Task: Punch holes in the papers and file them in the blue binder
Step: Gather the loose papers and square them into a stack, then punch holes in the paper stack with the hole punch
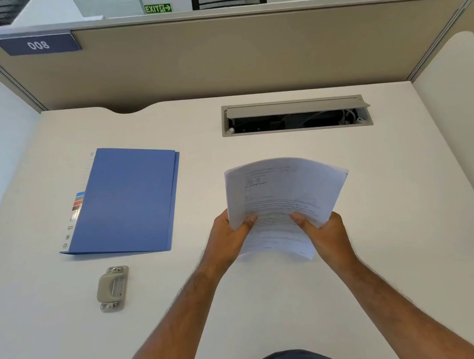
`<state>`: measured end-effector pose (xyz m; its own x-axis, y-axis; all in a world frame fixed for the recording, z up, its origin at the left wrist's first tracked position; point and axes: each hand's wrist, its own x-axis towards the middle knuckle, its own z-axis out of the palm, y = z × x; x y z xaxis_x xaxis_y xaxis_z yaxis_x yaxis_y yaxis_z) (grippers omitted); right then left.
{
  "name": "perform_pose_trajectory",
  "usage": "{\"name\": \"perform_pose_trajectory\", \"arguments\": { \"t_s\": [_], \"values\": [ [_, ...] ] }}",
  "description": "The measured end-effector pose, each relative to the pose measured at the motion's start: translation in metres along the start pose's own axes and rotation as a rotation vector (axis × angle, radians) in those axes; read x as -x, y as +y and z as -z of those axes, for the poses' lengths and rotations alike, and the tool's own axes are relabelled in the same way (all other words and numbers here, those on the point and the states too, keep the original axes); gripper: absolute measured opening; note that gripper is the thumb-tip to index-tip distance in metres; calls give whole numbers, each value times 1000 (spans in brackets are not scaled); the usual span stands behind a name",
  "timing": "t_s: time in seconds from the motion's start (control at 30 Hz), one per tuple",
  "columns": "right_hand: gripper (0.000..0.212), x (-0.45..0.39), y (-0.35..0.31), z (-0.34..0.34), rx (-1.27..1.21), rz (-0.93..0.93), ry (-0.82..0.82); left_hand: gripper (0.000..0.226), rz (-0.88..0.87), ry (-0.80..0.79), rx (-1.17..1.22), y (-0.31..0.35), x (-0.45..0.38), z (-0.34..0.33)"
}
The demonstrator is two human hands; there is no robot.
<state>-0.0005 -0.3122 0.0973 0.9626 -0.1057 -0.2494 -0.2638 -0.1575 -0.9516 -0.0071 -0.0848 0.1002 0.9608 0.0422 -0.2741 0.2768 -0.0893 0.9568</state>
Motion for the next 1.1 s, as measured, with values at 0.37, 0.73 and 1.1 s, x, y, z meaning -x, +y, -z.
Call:
{"name": "perform_pose_trajectory", "arguments": {
  "t_s": [0.37, 0.73, 1.1],
  "values": [
    [20, -9, -2, 13, -15, -54, -127, 37, 202, -69, 128, 1, -3, 11],
    [22, 3, 30, 11, -50, -157, -124, 24, 264, 83, -27, -34, 0, 40],
    [23, 10, 41, 10, -81, -168, -143, 18, 190, 702, -688, -75, 47, 187]
  ]
}}
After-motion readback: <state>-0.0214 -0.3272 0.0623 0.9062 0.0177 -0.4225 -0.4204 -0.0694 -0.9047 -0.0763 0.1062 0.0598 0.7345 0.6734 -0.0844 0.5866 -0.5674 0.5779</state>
